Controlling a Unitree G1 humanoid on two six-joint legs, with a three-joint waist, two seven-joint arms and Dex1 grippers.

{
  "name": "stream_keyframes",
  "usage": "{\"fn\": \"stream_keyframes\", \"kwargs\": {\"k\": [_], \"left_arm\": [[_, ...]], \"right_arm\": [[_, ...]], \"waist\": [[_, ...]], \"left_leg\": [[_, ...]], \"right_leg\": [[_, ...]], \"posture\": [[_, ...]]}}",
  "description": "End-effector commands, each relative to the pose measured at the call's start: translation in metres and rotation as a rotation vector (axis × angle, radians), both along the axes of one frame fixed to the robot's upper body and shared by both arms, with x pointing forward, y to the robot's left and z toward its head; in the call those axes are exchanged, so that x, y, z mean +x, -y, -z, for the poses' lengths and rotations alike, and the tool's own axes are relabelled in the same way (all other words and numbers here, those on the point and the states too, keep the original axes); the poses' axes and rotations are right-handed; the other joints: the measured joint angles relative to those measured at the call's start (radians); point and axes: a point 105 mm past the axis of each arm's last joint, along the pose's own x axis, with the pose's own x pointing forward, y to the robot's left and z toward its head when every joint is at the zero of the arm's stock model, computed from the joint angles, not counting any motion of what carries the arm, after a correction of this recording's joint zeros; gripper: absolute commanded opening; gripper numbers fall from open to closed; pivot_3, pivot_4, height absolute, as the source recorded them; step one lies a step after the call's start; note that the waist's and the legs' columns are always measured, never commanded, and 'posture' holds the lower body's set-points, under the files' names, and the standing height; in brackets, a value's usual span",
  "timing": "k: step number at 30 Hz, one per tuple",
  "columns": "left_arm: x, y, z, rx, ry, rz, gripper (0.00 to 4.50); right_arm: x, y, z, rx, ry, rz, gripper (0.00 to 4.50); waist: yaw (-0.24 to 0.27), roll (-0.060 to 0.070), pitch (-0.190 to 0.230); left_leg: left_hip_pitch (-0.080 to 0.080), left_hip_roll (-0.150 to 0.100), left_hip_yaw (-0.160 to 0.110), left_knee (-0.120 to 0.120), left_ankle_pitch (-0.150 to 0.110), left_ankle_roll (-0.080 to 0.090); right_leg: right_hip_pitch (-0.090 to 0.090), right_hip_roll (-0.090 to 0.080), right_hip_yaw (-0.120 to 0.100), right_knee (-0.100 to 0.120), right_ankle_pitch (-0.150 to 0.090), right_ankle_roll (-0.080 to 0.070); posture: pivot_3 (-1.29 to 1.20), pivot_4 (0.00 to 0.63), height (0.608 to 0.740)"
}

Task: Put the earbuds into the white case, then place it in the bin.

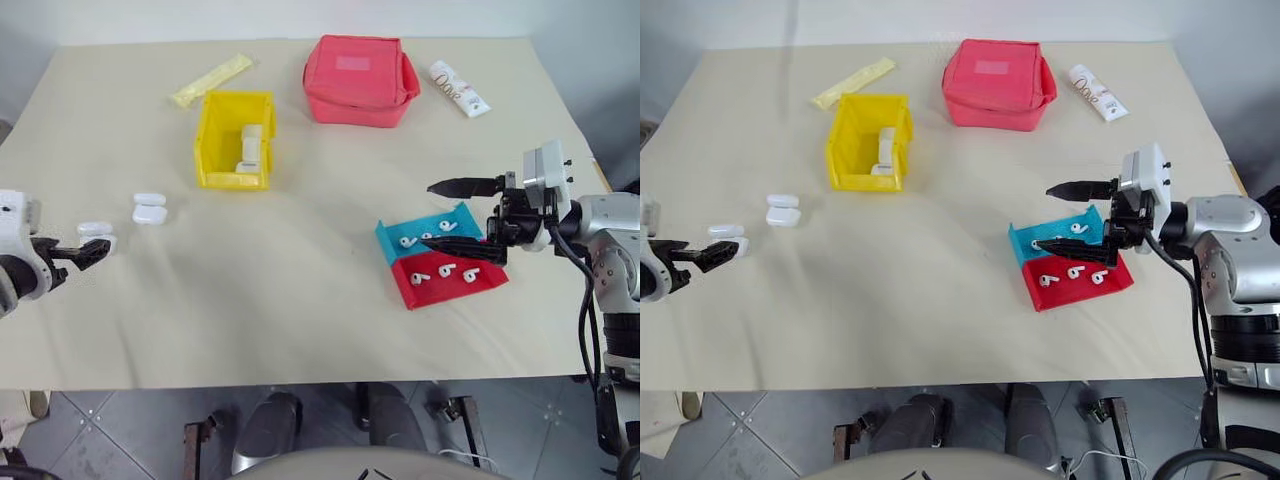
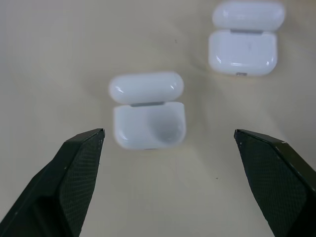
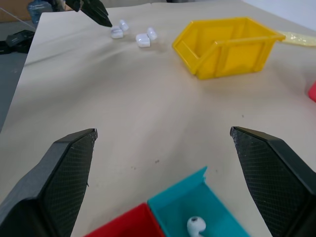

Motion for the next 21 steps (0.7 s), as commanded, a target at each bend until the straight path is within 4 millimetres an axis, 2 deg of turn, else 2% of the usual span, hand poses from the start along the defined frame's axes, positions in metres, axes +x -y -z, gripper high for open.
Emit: {"fn": "stream_keyframes", "kwargs": {"k": [1,8,21], "left_arm": [[0.003,-0.011,-0.006,0.010,-0.047,-0.078,4.47],[0.020,-0.018,-0.008,0.010,-0.066,-0.122,4.47],[0.029,-0.030,0.015,-0.018,-0.154,-0.155,4.47]], "right_arm": [[-0.006,0.000,-0.009,-0.004,0.041,-0.009,4.50],[-0.009,0.002,-0.008,-0.011,0.032,0.001,4.50],[-0.013,0.005,-0.007,-0.026,0.029,0.014,4.50]], "waist": [[-0.003,-0.002,-0.001],[-0.001,-0.003,-0.002],[0.003,-0.006,-0.003]], "left_leg": [[0.000,0.000,0.002,-0.001,0.001,-0.001],[0.000,0.005,0.004,-0.002,0.001,-0.003],[0.000,0.005,0.005,-0.002,0.001,-0.003]], "right_leg": [[-0.002,0.000,0.001,0.001,0.000,0.000],[-0.004,0.002,0.001,0.002,0.000,-0.002],[-0.004,0.001,0.001,0.003,0.000,-0.002]], "posture": [[0.00,0.150,0.740],[0.00,0.150,0.740],[0.00,0.150,0.740]]}}
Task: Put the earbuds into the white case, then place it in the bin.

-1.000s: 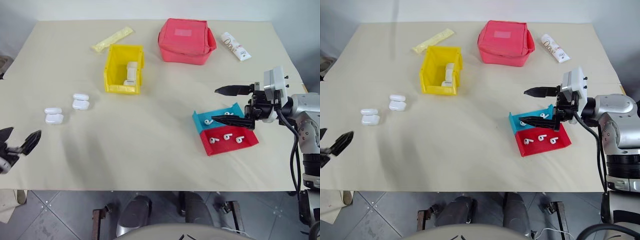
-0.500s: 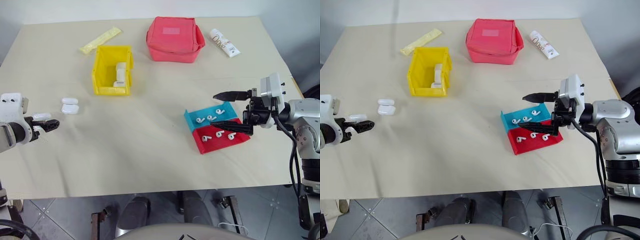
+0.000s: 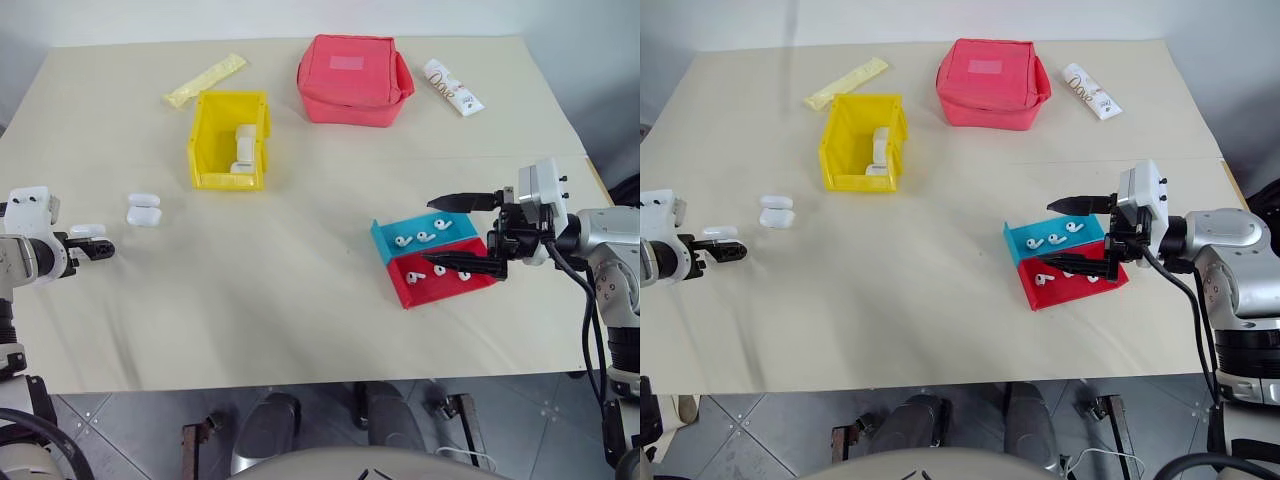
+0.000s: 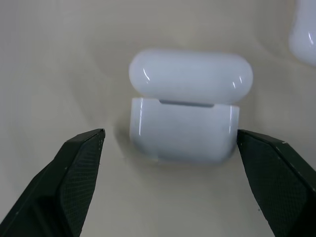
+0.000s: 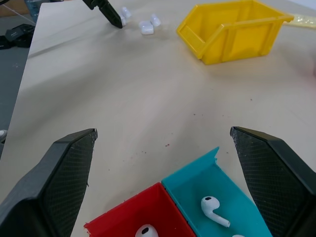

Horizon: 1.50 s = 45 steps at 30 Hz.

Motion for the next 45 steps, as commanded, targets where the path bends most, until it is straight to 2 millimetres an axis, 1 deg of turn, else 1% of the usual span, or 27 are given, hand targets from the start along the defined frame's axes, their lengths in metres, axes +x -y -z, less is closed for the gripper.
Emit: {"fn": "stream_keyframes", "kwargs": {"k": [1,6,12,15,20,24,34,37,40,41,45], "left_arm": [[0.005,-0.007,-0.002,0.015,0.003,-0.006,4.47],[0.012,-0.006,0.003,-0.007,-0.027,0.001,4.47],[0.008,-0.007,0.014,-0.028,-0.116,-0.016,4.47],[0.006,-0.009,0.016,-0.030,-0.147,-0.040,4.47],[0.007,-0.009,0.012,-0.073,-0.126,-0.091,4.47],[0.002,-0.009,0.015,-0.097,-0.153,-0.144,4.47],[0.007,-0.005,0.019,-0.111,-0.151,-0.160,4.47],[0.008,-0.005,0.022,-0.096,-0.156,-0.164,3.84],[0.010,-0.005,0.022,-0.104,-0.153,-0.172,2.92],[0.010,-0.005,0.022,-0.104,-0.152,-0.176,2.79],[0.006,-0.011,0.015,-0.080,-0.119,-0.152,2.79]], "right_arm": [[-0.004,0.003,-0.016,-0.001,0.061,0.000,4.50],[-0.004,0.003,-0.017,-0.010,0.060,-0.007,4.50],[-0.005,0.003,-0.017,-0.019,0.055,-0.012,4.50],[-0.004,0.003,-0.017,-0.020,0.056,-0.013,4.50],[-0.004,0.004,-0.017,-0.025,0.054,-0.011,4.50],[-0.003,0.003,-0.016,-0.025,0.048,-0.011,4.50],[-0.001,0.000,-0.016,-0.024,0.045,-0.015,4.50],[-0.001,0.001,-0.016,-0.025,0.044,-0.013,4.50],[-0.001,0.001,-0.016,-0.026,0.044,-0.010,4.50],[-0.002,0.001,-0.016,-0.026,0.044,-0.009,4.50],[-0.003,0.006,-0.018,-0.033,0.048,0.011,4.50]], "waist": [[0.000,0.000,0.000],[0.004,0.000,0.000],[0.004,0.001,-0.001],[0.003,0.001,-0.002],[0.001,0.002,-0.002],[0.001,0.002,-0.002],[0.003,0.004,-0.004],[0.003,0.005,-0.005],[0.001,0.007,-0.006],[0.001,0.007,-0.006],[0.000,0.007,-0.006]], "left_leg": [[0.000,0.000,0.000,0.000,0.000,0.000],[0.000,-0.001,0.000,0.001,0.000,0.000],[0.001,-0.002,0.000,0.001,0.001,0.000],[0.001,-0.003,0.000,0.001,0.001,0.001],[0.001,-0.002,0.001,0.001,0.001,0.001],[0.001,-0.002,0.001,0.001,0.001,0.001],[0.002,-0.003,0.002,0.002,0.002,0.000],[0.002,-0.003,0.002,0.002,0.002,0.000],[0.002,-0.003,0.002,0.002,0.002,0.000],[0.002,-0.003,0.002,0.002,0.002,0.000],[0.002,-0.002,0.003,0.002,0.002,0.000]], "right_leg": [[0.000,0.000,0.000,0.000,0.000,0.000],[0.000,-0.001,0.000,0.002,0.000,0.000],[0.000,-0.001,0.000,0.003,0.000,0.000],[0.000,-0.002,0.001,0.004,0.000,0.000],[0.000,-0.001,0.001,0.004,0.000,0.000],[0.000,-0.001,0.001,0.004,0.000,0.000],[0.000,-0.001,0.002,0.005,0.000,0.000],[0.000,-0.002,0.002,0.005,0.000,0.000],[0.000,-0.001,0.003,0.006,0.000,0.000],[0.000,-0.001,0.003,0.006,0.000,0.000],[0.000,-0.001,0.003,0.006,0.000,0.000]], "posture": [[0.00,0.150,0.740],[0.00,0.150,0.740],[0.00,0.150,0.740],[0.00,0.150,0.740],[0.00,0.150,0.740],[0.00,0.150,0.740],[0.00,0.150,0.740],[0.00,0.150,0.740],[0.00,0.150,0.740],[0.00,0.150,0.740],[0.00,0.150,0.740]]}}
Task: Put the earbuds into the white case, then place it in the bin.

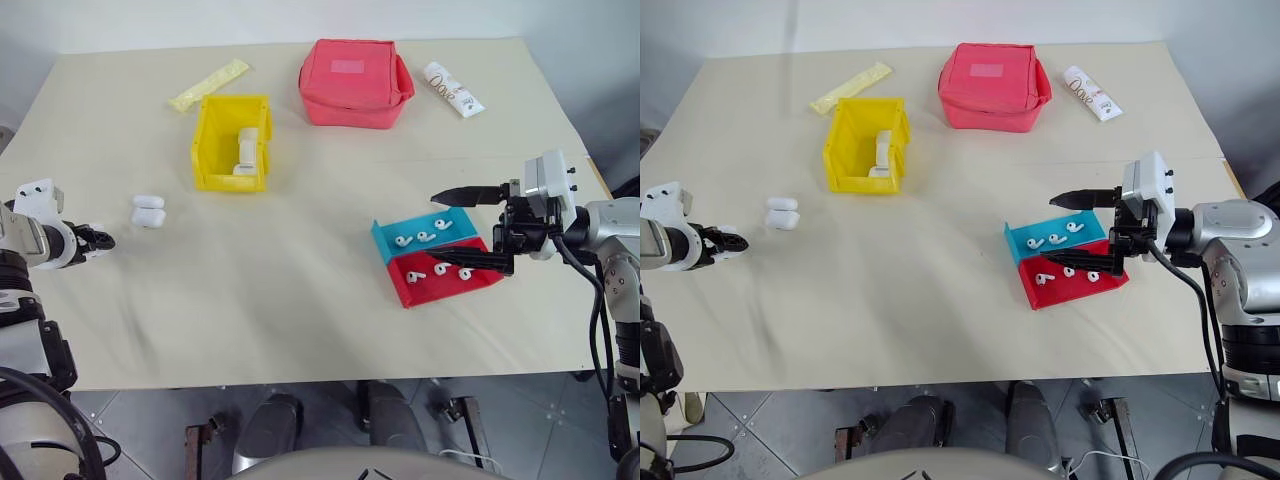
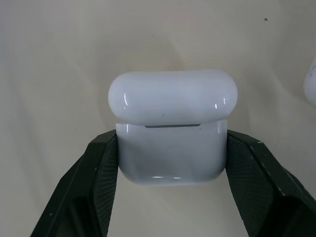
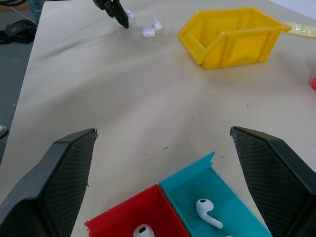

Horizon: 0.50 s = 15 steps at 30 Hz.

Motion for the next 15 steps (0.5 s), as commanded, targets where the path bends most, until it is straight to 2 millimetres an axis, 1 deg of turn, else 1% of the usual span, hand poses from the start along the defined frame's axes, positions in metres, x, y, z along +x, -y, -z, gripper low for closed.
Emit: {"fn": "stream_keyframes", "kwargs": {"k": [1,2,3,5,6,7,8,9,10,11,12,13,14,15], "left_arm": [[-0.012,-0.011,0.004,0.071,-0.003,0.028,2.79],[-0.011,-0.010,0.001,0.092,0.027,0.062,2.79],[-0.009,-0.004,-0.007,0.111,0.104,0.138,2.79],[-0.007,0.016,-0.026,0.153,0.308,0.312,2.79],[-0.008,0.023,-0.033,0.167,0.383,0.366,2.79],[-0.010,0.035,-0.043,0.160,0.499,0.434,2.79],[-0.013,0.049,-0.056,0.144,0.633,0.513,2.79],[-0.019,0.067,-0.075,0.110,0.811,0.605,2.79],[-0.028,0.080,-0.091,0.091,0.957,0.682,2.79],[-0.038,0.092,-0.101,0.081,1.065,0.765,2.79],[-0.046,0.100,-0.104,0.075,1.117,0.822,2.79],[-0.054,0.116,-0.101,0.031,1.148,0.912,2.79],[-0.060,0.131,-0.097,-0.010,1.166,0.997,2.79],[-0.064,0.142,-0.095,-0.046,1.179,1.056,2.79]], "right_arm": [[-0.004,0.005,-0.011,-0.010,0.038,0.016,4.50],[-0.005,0.006,-0.011,-0.011,0.039,0.020,4.50],[-0.005,0.007,-0.011,-0.013,0.040,0.026,4.50],[-0.007,0.009,-0.012,-0.013,0.041,0.037,4.50],[-0.008,0.009,-0.012,-0.012,0.041,0.040,4.50],[-0.008,0.009,-0.012,-0.012,0.041,0.044,4.50],[-0.009,0.009,-0.012,-0.011,0.042,0.047,4.50],[-0.010,0.010,-0.012,-0.010,0.045,0.052,4.50],[-0.010,0.010,-0.013,-0.008,0.049,0.059,4.50],[-0.011,0.010,-0.014,-0.003,0.051,0.064,4.50],[-0.012,0.009,-0.015,0.005,0.050,0.068,4.50],[-0.015,0.009,-0.013,0.009,0.047,0.074,4.50],[-0.018,0.008,-0.012,0.014,0.044,0.083,4.50],[-0.020,0.008,-0.011,0.017,0.042,0.091,4.50]], "waist": [[-0.001,0.000,0.000],[-0.001,0.000,0.000],[-0.004,0.000,0.000],[-0.008,0.000,0.000],[-0.008,-0.001,0.000],[-0.005,-0.003,0.001],[-0.002,-0.004,0.001],[-0.001,-0.006,0.001],[0.003,-0.007,0.002],[0.006,-0.008,0.002],[0.006,-0.008,0.002],[0.007,-0.010,0.002],[0.007,-0.009,0.002],[0.005,-0.005,0.001]], "left_leg": [[0.000,0.000,0.000,0.000,0.000,0.000],[0.000,0.000,0.000,0.000,0.000,0.000],[0.000,0.001,0.001,0.000,0.000,0.000],[0.000,0.003,0.004,-0.001,0.000,0.000],[-0.001,0.004,0.005,-0.001,0.000,0.000],[-0.001,0.005,0.006,0.000,-0.001,0.000],[-0.002,0.006,0.006,0.001,-0.001,-0.001],[-0.003,0.008,0.006,0.002,-0.001,-0.001],[-0.004,0.009,0.006,0.004,-0.002,-0.002],[-0.005,0.010,0.005,0.006,-0.002,-0.001],[-0.006,0.010,0.004,0.008,-0.003,-0.002],[-0.006,0.010,0.004,0.009,-0.003,-0.002],[-0.006,0.010,0.004,0.010,-0.004,-0.002],[-0.005,0.010,0.005,0.010,-0.004,-0.001]], "right_leg": [[0.000,0.000,0.000,0.000,0.000,0.000],[0.000,0.000,0.001,0.000,0.000,0.000],[-0.001,0.000,0.001,0.000,0.000,0.000],[-0.002,0.001,0.003,0.000,0.000,0.000],[-0.002,0.001,0.003,-0.001,0.000,-0.001],[-0.003,0.000,0.004,-0.001,0.000,-0.001],[-0.002,0.000,0.003,-0.002,0.000,-0.001],[-0.002,0.000,0.002,-0.004,0.001,-0.003],[-0.002,0.001,0.002,-0.006,0.002,-0.004],[-0.001,0.000,0.000,-0.006,0.002,-0.004],[0.000,0.000,-0.001,-0.007,0.003,-0.004],[0.000,0.000,-0.002,-0.008,0.003,-0.004],[0.000,0.001,-0.002,-0.009,0.003,-0.004],[0.001,0.001,-0.001,-0.011,0.003,-0.004]], "posture": [[0.00,0.150,0.740],[0.00,0.150,0.740],[0.00,0.150,0.740],[0.00,0.150,0.740],[0.00,0.150,0.740],[0.00,0.150,0.740],[0.00,0.150,0.740],[0.00,0.150,0.740],[0.00,0.150,0.740],[0.00,0.150,0.740],[0.00,0.150,0.740],[0.00,0.150,0.740],[0.00,0.150,0.740],[0.00,0.150,0.740]]}}
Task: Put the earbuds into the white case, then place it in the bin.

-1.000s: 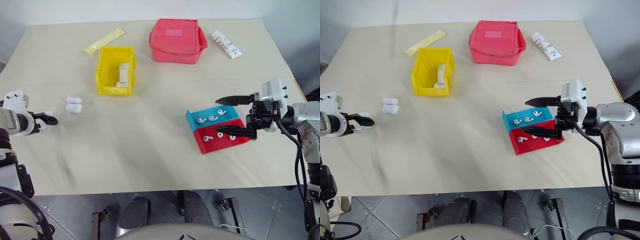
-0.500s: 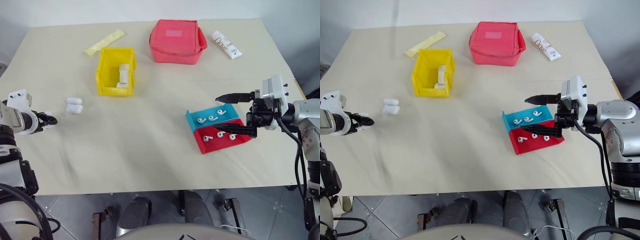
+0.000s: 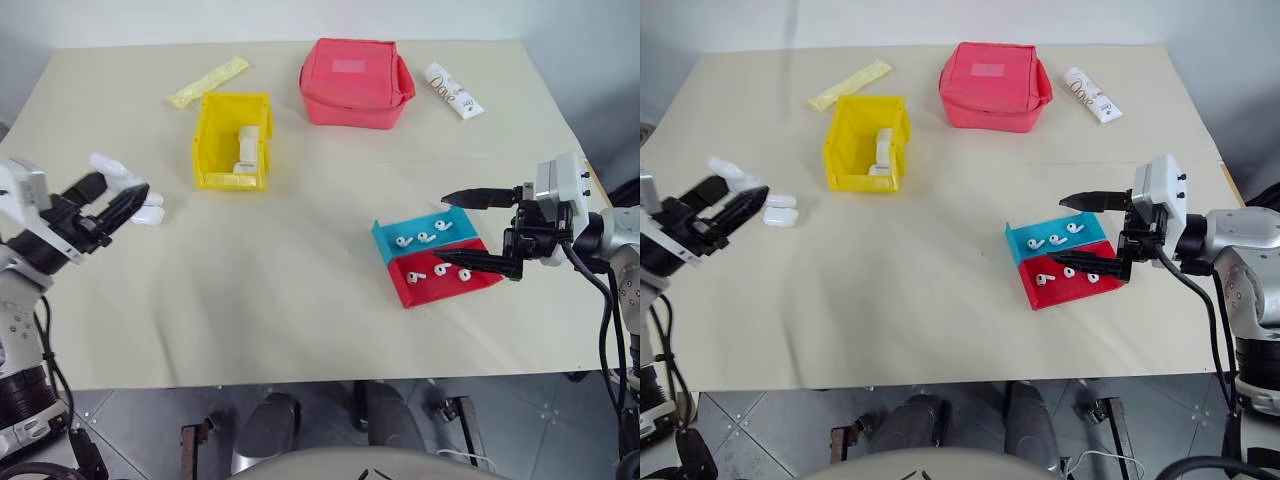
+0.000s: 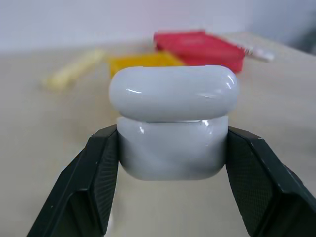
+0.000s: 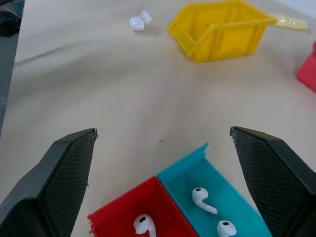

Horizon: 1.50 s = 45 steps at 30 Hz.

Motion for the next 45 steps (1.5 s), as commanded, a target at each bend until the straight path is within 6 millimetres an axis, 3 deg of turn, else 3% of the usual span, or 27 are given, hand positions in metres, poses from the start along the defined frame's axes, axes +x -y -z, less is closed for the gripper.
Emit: {"fn": "stream_keyframes", "kwargs": {"k": [1,7,11,13,18,24,28,31,39,43,45], "left_arm": [[-0.033,0.055,-0.011,0.012,0.180,0.352,2.79],[-0.029,0.098,-0.006,-0.018,0.258,0.547,2.79],[-0.027,0.146,0.019,0.011,0.278,0.726,2.79],[-0.023,0.157,0.025,0.007,0.302,0.753,2.79],[-0.015,0.176,0.031,-0.011,0.354,0.792,2.79],[-0.016,0.187,0.031,-0.044,0.362,0.866,2.79],[-0.018,0.193,0.032,-0.049,0.363,0.899,2.79],[-0.021,0.197,0.033,-0.043,0.367,0.918,2.79],[-0.026,0.209,0.038,-0.069,0.356,0.954,2.79],[-0.031,0.217,0.041,-0.095,0.356,0.964,2.79],[-0.033,0.219,0.042,-0.100,0.358,0.967,2.79]], "right_arm": [[-0.013,0.001,-0.007,0.025,0.029,0.034,4.50],[-0.023,0.001,-0.001,0.033,0.005,0.108,4.50],[-0.035,0.005,0.012,0.027,-0.065,0.222,4.50],[-0.040,0.009,0.018,0.003,-0.080,0.272,4.50],[-0.067,0.030,0.023,0.015,-0.097,0.402,4.50],[-0.115,0.060,0.034,0.001,-0.165,0.542,4.50],[-0.134,0.063,0.040,-0.033,-0.209,0.586,4.50],[-0.130,0.055,0.039,-0.070,-0.219,0.583,4.50],[-0.092,0.025,0.025,-0.191,-0.185,0.468,4.50],[-0.075,0.012,0.026,-0.315,-0.233,0.366,3.62],[-0.068,0.011,0.024,-0.337,-0.225,0.352,3.62]], "waist": [[-0.001,0.005,0.000],[0.001,0.002,0.000],[0.006,0.003,-0.001],[0.014,0.002,-0.001],[0.026,0.001,-0.001],[0.040,0.001,-0.001],[0.040,0.001,-0.001],[0.034,0.001,-0.001],[0.033,0.001,-0.001],[0.038,0.002,0.000],[0.043,0.001,0.000]], "left_leg": [[0.001,0.000,0.002,-0.001,-0.001,0.002],[0.000,0.000,0.003,0.001,-0.002,0.003],[0.000,-0.001,0.004,0.000,-0.002,0.004],[0.000,-0.001,0.004,0.001,-0.002,0.005],[0.000,0.000,0.006,0.001,-0.002,0.005],[0.001,-0.001,0.008,0.002,-0.003,0.007],[0.001,-0.001,0.009,0.001,-0.003,0.008],[0.002,0.000,0.010,0.001,-0.004,0.008],[0.001,0.000,0.010,0.001,-0.004,0.008],[0.001,-0.001,0.010,0.002,-0.003,0.009],[0.000,-0.001,0.009,0.002,-0.003,0.009]], "right_leg": [[0.001,0.000,0.002,0.001,0.000,0.000],[0.001,0.002,0.003,0.000,0.001,0.001],[0.001,0.002,0.003,0.000,0.001,0.002],[0.001,0.003,0.003,0.000,0.001,0.002],[0.001,0.006,0.004,-0.006,0.003,0.003],[0.002,0.006,0.007,-0.007,0.004,0.006],[0.003,0.007,0.008,-0.007,0.004,0.007],[0.003,0.008,0.010,-0.007,0.004,0.007],[0.002,0.008,0.009,-0.008,0.004,0.006],[0.003,0.007,0.009,-0.009,0.005,0.007],[0.003,0.006,0.008,-0.010,0.005,0.007]], "posture": [[0.00,0.150,0.740],[0.00,0.150,0.740],[0.00,0.150,0.740],[0.00,0.150,0.740],[0.00,0.150,0.740],[0.00,0.150,0.740],[0.00,0.150,0.740],[0.00,0.150,0.740],[0.00,0.150,0.740],[0.00,0.150,0.740],[0.00,0.150,0.740]]}}
